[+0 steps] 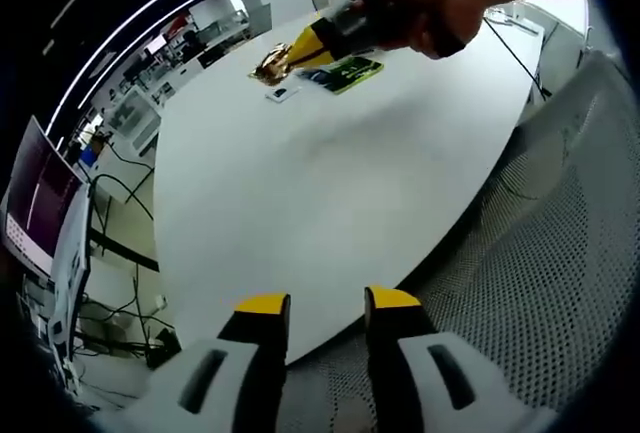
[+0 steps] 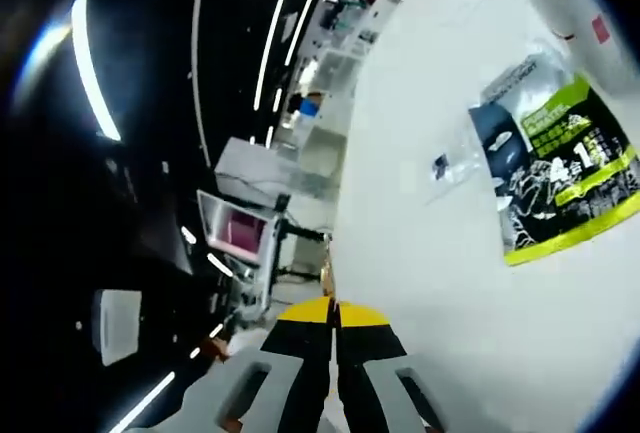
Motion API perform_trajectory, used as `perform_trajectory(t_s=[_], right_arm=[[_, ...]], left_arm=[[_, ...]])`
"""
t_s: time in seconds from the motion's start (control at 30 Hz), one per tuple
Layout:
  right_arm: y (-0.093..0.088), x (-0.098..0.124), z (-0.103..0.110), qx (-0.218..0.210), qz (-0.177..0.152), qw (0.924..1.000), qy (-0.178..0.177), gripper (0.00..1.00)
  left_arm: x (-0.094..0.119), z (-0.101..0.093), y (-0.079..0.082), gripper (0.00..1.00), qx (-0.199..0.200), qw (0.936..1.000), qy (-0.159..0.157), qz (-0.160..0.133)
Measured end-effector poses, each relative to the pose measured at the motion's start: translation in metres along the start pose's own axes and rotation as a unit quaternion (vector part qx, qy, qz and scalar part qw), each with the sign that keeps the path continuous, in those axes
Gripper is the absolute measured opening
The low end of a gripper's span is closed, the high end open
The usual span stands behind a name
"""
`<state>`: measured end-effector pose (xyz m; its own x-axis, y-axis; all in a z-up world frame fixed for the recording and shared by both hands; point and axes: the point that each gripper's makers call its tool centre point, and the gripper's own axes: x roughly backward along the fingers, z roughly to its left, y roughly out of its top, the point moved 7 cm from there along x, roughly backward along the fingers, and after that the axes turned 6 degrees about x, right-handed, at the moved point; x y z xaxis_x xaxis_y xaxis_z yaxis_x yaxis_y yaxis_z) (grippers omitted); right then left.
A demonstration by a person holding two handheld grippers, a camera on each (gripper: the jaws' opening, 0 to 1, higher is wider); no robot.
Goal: Arrange the skincare products in the storage area until every visible bottle or jar stands upright without overlapping.
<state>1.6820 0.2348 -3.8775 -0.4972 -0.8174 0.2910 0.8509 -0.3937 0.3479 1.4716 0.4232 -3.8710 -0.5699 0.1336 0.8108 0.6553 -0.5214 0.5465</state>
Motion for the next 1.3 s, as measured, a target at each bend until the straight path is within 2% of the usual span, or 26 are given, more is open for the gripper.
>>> perform_trajectory(t_s=[0.3, 0.4, 0.6, 0.7, 0.77, 0.87, 1.07, 1.1, 1.17, 1.2, 1.3], right_arm=[[0.015, -0.007, -0.032, -0.033, -0.045, 0.9951, -0.082, 0.00], [0.015, -0.009, -0.043, -0.043, -0.048, 0.9912, -0.116, 0.00], [0.014, -0.013, -0.049, -0.035, -0.047, 0.9888, -0.137, 0.00], [0.011, -0.011, -0.055, -0.038, -0.036, 0.9860, -0.158, 0.00], [0.011, -0.010, -0.059, -0.045, -0.040, 0.9839, -0.168, 0.00], [0.010, -0.009, -0.061, -0.057, -0.030, 0.9832, -0.171, 0.00], [0.014, -0.010, -0.058, -0.032, -0.021, 0.9833, -0.178, 0.00], [0.015, -0.010, -0.057, -0.028, -0.023, 0.9832, -0.179, 0.02], [0.019, -0.011, -0.055, -0.020, -0.029, 0.9829, -0.181, 0.13], [0.018, -0.009, -0.055, -0.022, -0.030, 0.9829, -0.181, 0.16], [0.018, -0.004, -0.055, -0.028, -0.037, 0.9823, -0.181, 0.16]], left_arm=[[0.000, 0.000, 0.000, 0.27, -0.001, 1.0000, 0.001, 0.003], [0.001, 0.001, 0.000, 0.25, -0.003, 1.0000, 0.003, 0.003], [0.001, 0.001, -0.001, 0.25, -0.004, 0.9999, 0.004, 0.009], [0.000, 0.001, -0.002, 0.25, -0.005, 0.9999, 0.005, 0.012], [0.001, 0.001, -0.002, 0.25, -0.005, 0.9999, 0.005, 0.013], [0.001, 0.001, -0.002, 0.24, -0.006, 0.9999, 0.005, 0.014], [0.002, 0.001, -0.002, 0.24, -0.008, 0.9998, 0.006, 0.017], [0.002, 0.001, -0.002, 0.24, -0.008, 0.9998, 0.006, 0.016], [0.001, 0.001, -0.002, 0.23, -0.008, 0.9998, 0.006, 0.016], [0.002, 0.001, -0.002, 0.23, -0.008, 0.9998, 0.005, 0.016], [0.002, 0.001, -0.001, 0.23, -0.008, 0.9998, 0.005, 0.016]])
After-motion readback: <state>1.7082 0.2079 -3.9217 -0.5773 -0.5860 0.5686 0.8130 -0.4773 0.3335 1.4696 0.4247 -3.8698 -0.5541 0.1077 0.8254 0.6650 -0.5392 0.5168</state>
